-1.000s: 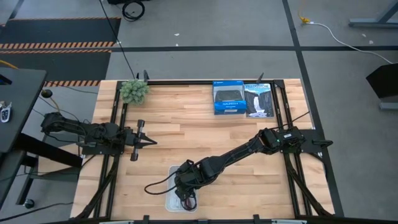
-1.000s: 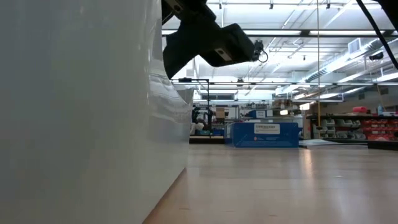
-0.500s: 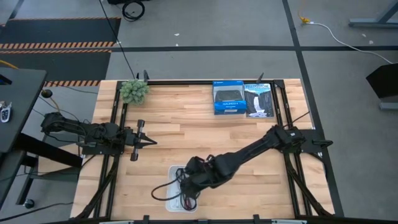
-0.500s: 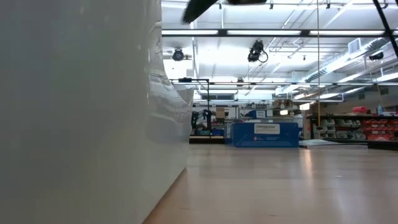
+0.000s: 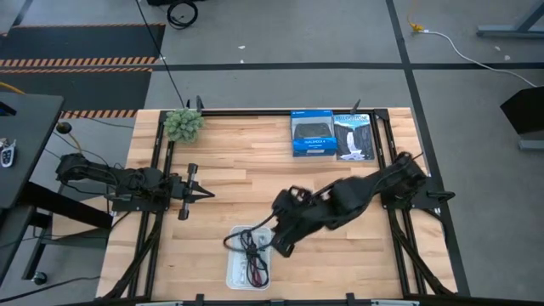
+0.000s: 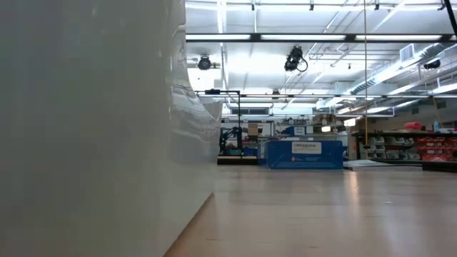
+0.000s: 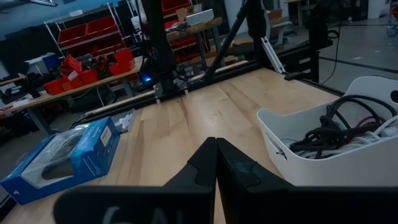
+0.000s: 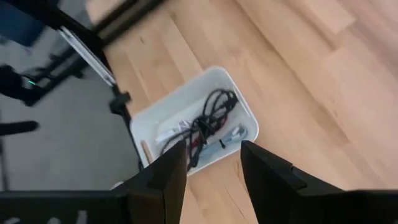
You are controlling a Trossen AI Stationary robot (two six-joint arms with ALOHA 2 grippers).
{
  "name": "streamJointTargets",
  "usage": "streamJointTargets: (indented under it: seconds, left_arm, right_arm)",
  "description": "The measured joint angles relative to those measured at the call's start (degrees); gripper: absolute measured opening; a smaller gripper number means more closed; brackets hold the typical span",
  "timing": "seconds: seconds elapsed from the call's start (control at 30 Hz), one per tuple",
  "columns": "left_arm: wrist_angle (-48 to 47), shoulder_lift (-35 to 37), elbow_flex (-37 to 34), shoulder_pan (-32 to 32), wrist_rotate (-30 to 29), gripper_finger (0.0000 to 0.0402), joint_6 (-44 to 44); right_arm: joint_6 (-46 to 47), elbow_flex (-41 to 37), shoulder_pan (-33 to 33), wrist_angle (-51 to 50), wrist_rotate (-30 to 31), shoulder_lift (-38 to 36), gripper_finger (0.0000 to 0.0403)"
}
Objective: Pick and place USB-C Cables
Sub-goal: Return to Home Position
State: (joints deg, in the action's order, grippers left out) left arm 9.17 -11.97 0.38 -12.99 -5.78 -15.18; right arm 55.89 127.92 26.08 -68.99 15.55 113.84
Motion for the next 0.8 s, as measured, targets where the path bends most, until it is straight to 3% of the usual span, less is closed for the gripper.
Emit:
streamJointTargets:
  seconds: [0.8]
  left_arm:
    - [0.0,0.0,0.0,0.0,0.0,0.0011,0.0]
  right_arm:
    - [-9.1,0.0,-1.5,0.3,14.9,-22.4,0.0155]
